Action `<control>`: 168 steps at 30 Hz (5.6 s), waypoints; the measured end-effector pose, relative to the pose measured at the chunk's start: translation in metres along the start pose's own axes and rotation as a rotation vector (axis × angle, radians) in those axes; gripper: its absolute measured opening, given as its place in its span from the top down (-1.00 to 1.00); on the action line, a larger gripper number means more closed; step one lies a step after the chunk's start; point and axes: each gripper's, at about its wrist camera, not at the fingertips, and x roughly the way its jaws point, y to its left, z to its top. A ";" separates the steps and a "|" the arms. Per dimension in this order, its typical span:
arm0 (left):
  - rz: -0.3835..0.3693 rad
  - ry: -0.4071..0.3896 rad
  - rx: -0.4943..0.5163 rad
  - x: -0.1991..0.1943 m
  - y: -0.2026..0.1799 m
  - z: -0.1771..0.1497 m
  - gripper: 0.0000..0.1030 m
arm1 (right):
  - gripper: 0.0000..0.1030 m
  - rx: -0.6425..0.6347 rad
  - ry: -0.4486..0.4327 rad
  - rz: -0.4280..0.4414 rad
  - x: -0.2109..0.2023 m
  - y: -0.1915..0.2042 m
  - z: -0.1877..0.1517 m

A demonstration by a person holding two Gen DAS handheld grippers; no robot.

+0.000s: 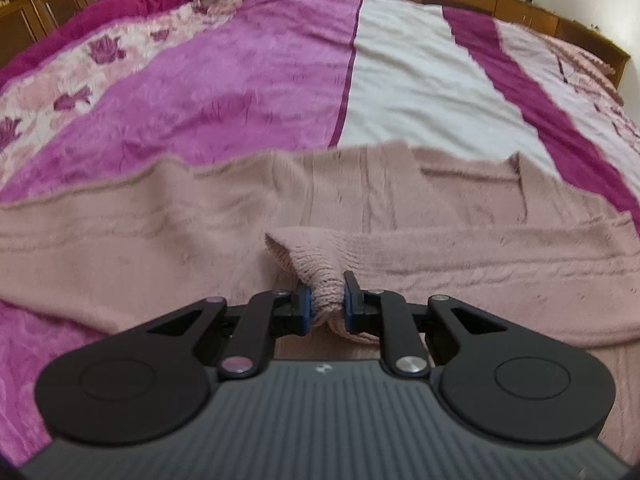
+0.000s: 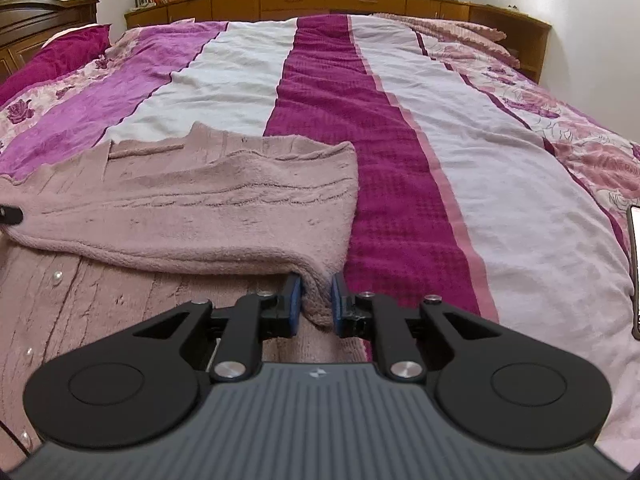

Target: Fold small clothes

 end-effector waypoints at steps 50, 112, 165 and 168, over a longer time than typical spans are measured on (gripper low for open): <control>-0.145 -0.257 -0.031 -0.004 0.015 0.012 0.67 | 0.87 0.300 -0.111 0.067 0.117 -0.066 0.067; 0.031 -0.046 -0.032 -0.080 0.038 -0.030 -0.46 | -0.30 0.146 -0.014 0.385 -0.047 0.032 0.020; 0.222 -0.083 -0.626 -0.026 0.246 -0.023 -0.45 | -0.31 0.185 0.037 0.272 -0.031 0.093 -0.027; 0.212 -0.111 -0.644 -0.022 0.254 -0.020 -0.45 | -0.31 0.187 0.033 0.263 -0.030 0.092 -0.027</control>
